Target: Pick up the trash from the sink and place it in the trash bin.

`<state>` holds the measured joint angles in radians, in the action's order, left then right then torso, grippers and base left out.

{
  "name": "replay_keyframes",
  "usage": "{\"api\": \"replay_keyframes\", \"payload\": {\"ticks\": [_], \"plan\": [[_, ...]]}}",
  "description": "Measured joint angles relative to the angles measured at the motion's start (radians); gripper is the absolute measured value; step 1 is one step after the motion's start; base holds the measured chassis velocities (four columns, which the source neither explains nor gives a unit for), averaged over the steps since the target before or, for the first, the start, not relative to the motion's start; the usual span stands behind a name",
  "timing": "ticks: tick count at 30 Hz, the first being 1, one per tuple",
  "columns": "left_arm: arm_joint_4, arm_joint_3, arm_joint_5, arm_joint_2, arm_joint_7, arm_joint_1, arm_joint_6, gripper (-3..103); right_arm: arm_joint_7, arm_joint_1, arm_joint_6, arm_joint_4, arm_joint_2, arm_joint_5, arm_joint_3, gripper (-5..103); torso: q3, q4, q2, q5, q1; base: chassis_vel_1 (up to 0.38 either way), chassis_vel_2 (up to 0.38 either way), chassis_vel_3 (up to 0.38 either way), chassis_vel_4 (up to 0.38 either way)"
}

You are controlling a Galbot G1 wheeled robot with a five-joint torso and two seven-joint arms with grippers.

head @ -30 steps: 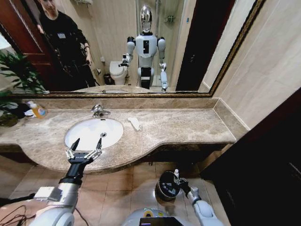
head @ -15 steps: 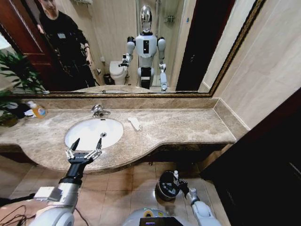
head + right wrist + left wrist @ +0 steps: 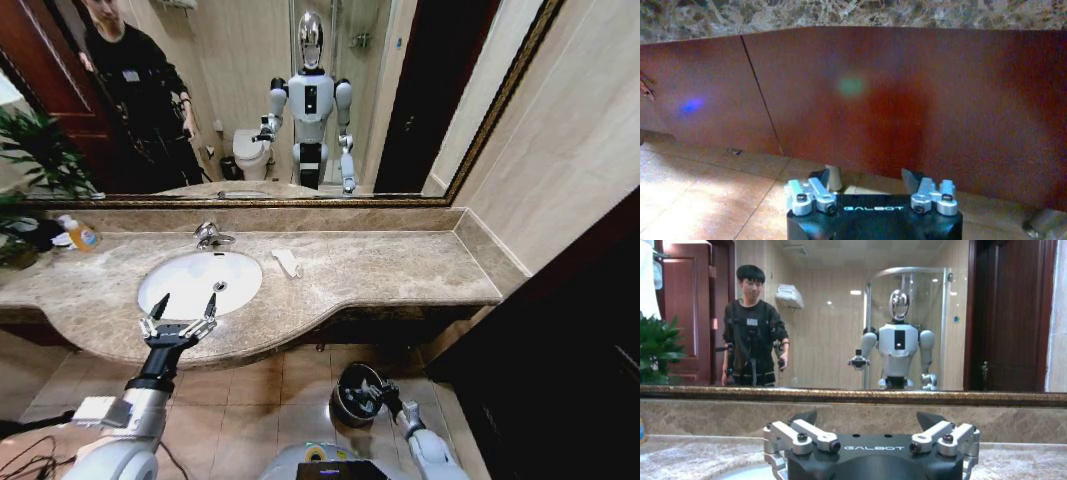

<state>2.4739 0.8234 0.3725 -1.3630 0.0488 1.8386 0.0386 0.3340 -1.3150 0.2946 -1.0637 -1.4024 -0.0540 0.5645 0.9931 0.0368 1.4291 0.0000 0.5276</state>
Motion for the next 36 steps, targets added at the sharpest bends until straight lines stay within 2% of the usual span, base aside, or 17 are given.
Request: {"api": "replay_keyframes", "payload": {"ticks": [3, 5, 8, 13, 15, 17, 21, 25, 28, 36], "plan": [[0.000, 0.000, 0.000, 0.000, 0.000, 0.000, 0.000, 100, 0.000, -0.001, -0.001, -0.002, 0.001, 0.000, -0.001, 89, 0.000, 0.0000, 0.000, 0.0000, 0.000, 0.000, 0.000, 0.000, 0.000], [0.000, 0.000, 0.000, 0.000, 0.000, 0.000, 0.000, 100, 0.000, -0.001, -0.002, -0.002, 0.001, 0.000, -0.001, 89, 0.000, 0.0000, 0.000, 0.0000, 0.000, 0.000, 0.000, 0.000, 0.000], [0.000, 0.000, 0.000, 0.000, 0.000, 0.000, 0.000, 100, 0.000, -0.001, -0.003, -0.002, 0.001, 0.000, -0.001, 99, 0.000, 0.0000, 0.000, 0.0000, 0.000, 0.000, 0.000, 0.000, 0.000], [0.000, 0.000, 0.000, 0.000, 0.000, 0.000, 0.000, 100, 0.001, -0.020, -0.004, -0.040, 0.007, -0.014, -0.004, 100, 0.000, 0.0001, 0.000, 0.0002, 0.000, 0.000, 0.000, 0.000, 0.000], [0.000, 0.000, 0.000, 0.000, 0.000, 0.000, 0.000, 100, 0.004, -0.066, -0.011, -0.123, 0.039, -0.044, -0.013, 100, 0.000, 0.0000, 0.000, 0.0001, 0.000, 0.000, 0.000, 0.000, 0.000], [0.000, 0.000, 0.000, 0.000, 0.000, 0.000, 0.000, 100, 0.006, -0.073, -0.010, -0.135, 0.045, -0.047, -0.014, 100, 0.000, 0.0000, 0.000, 0.0000, 0.000, 0.000, 0.000, 0.000, 0.000], [0.000, 0.000, 0.000, 0.000, 0.000, 0.000, 0.000, 100, 0.026, -0.138, 0.032, -0.227, 0.097, -0.058, -0.006, 100, 0.000, 0.0000, 0.000, 0.0003, 0.000, 0.000, 0.000, 0.000, 0.000], [0.000, 0.000, 0.000, 0.000, 0.000, 0.000, 0.000, 100, 0.032, -0.205, 0.068, -0.323, 0.140, -0.109, 0.013, 100, 0.000, 0.0000, 0.000, 0.0002, 0.000, 0.000, 0.000, 0.000, 0.000], [0.000, 0.000, 0.000, 0.000, 0.000, 0.000, 0.000, 100, 0.036, -0.308, 0.089, -0.467, 0.182, -0.183, 0.039, 100, 0.000, -0.0001, 0.000, 0.0001, 0.000, 0.000, 0.000, 0.000, 0.000], [0.000, 0.000, 0.000, 0.000, 0.000, 0.000, 0.000, 100, 0.027, -0.438, 0.040, -0.734, 0.214, -0.286, 0.073, 100, 0.000, -0.0002, 0.000, 0.0000, 0.000, 0.000, 0.000, 0.000, 0.000]]}}
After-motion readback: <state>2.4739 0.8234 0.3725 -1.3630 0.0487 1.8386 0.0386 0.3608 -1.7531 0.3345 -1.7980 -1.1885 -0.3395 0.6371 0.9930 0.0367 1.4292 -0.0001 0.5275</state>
